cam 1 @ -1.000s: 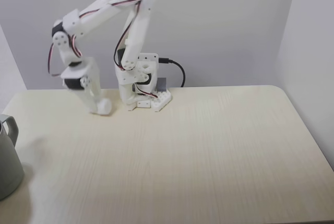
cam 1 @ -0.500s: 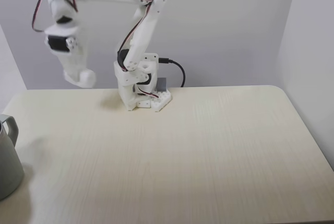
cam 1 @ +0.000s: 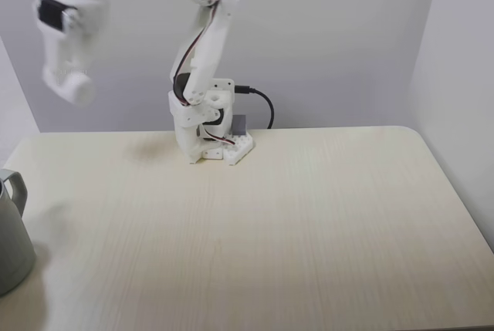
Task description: Grasp a dressing and put it in the cup.
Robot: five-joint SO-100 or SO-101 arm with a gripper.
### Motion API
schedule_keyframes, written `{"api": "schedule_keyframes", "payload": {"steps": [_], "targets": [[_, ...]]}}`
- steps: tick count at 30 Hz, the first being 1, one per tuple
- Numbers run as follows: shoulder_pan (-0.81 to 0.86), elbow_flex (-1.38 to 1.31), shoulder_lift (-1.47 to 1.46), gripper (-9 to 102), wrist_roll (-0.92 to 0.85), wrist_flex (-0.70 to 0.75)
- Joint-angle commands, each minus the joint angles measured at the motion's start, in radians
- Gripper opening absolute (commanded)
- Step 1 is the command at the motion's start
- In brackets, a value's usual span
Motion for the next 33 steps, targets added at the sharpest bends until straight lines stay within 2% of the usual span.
{"api": "schedule_keyframes", "payload": {"steps": [1,18,27,33], "targets": [[-0.034,0.25,0.106,0,0.067,0.032],[-0.147,1.046,0.695,0,0.265,0.026],[-0.199,1.368,1.002,0,0.281,0.028],[-0.229,1.483,1.121,0,0.281,0.012]]}}
